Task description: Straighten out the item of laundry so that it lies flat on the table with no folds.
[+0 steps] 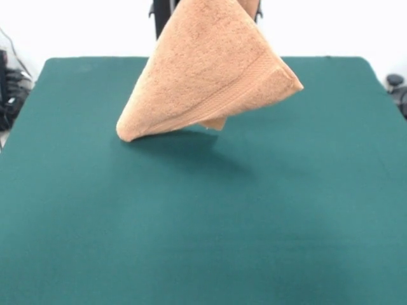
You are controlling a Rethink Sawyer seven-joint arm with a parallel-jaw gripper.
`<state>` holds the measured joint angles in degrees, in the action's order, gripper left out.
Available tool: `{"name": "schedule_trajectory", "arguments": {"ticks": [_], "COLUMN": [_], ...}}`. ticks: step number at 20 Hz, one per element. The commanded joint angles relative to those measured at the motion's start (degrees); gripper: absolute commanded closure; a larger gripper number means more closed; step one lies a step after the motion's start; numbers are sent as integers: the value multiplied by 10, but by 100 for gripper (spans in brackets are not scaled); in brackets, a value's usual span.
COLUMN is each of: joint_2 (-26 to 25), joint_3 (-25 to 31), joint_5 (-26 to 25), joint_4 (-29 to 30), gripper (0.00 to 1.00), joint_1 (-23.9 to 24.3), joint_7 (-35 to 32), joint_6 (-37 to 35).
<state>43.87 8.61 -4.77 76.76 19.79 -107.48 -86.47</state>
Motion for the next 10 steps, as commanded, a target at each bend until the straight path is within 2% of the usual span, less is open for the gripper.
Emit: {"name": "schedule_trajectory", "arguments": {"ticks": [1, 5, 10], "joint_2": [5, -2, -7], "joint_3": [70, 91, 108], "joint_5": [-13, -33, -41], "joint_4": [102, 92, 40], "gripper": [100, 100, 100], "joint_1": [19, 38, 30], "joint_7": [146, 181, 135], "joint_6": [54, 58, -28]}}
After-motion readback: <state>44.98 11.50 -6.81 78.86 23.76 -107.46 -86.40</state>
